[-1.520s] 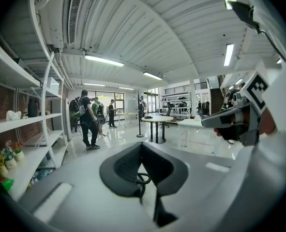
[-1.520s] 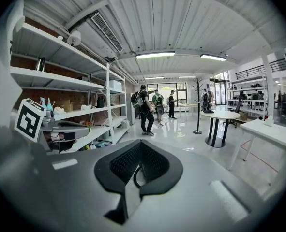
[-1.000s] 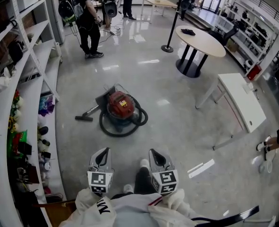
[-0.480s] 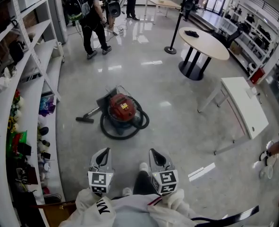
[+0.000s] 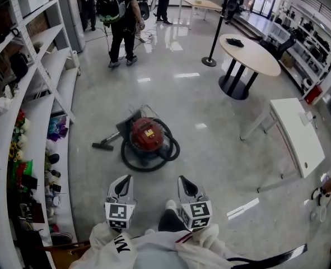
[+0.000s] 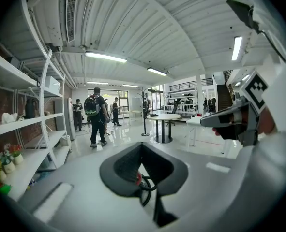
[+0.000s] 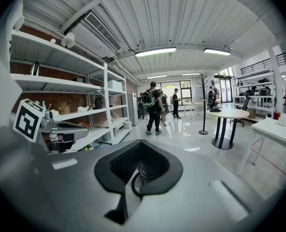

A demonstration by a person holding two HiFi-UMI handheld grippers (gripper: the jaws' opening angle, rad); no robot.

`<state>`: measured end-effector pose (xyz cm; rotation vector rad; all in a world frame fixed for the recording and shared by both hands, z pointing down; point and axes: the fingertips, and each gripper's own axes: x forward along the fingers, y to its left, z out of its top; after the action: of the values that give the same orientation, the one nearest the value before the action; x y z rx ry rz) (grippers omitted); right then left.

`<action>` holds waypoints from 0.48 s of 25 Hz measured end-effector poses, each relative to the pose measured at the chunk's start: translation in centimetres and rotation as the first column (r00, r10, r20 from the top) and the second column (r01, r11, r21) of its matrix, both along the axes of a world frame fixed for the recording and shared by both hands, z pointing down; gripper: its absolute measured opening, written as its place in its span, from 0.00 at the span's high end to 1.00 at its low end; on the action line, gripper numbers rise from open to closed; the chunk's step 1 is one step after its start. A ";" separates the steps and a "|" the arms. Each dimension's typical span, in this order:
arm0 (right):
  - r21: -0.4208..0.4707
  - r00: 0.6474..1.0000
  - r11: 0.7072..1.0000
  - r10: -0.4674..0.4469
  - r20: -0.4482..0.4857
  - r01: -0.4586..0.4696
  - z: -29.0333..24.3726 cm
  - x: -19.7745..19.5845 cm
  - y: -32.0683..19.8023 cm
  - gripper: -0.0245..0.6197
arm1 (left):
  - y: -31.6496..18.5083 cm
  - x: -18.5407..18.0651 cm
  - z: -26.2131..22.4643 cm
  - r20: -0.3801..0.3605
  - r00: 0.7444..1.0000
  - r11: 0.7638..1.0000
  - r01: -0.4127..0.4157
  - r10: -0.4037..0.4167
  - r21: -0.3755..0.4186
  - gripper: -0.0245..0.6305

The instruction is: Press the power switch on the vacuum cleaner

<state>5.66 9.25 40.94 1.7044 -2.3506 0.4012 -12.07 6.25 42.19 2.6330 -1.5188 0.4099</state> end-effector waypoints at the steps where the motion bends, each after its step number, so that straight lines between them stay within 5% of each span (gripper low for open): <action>1: 0.002 1.000 1.000 -0.002 0.003 0.002 0.0 0.3 -0.7 0.96 | -0.6 0.3 0.0 0.004 1.000 1.000 0.002 -0.002 0.003 0.96; 12: -0.009 0.999 1.000 -0.028 0.036 0.028 0.3 4.3 -6.1 0.96 | -5.4 4.2 0.0 0.038 0.999 1.000 0.023 -0.022 -0.015 0.96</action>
<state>9.96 3.11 41.22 1.6713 -2.3908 0.4411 -7.91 0.88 42.23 2.6085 -1.5481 0.4703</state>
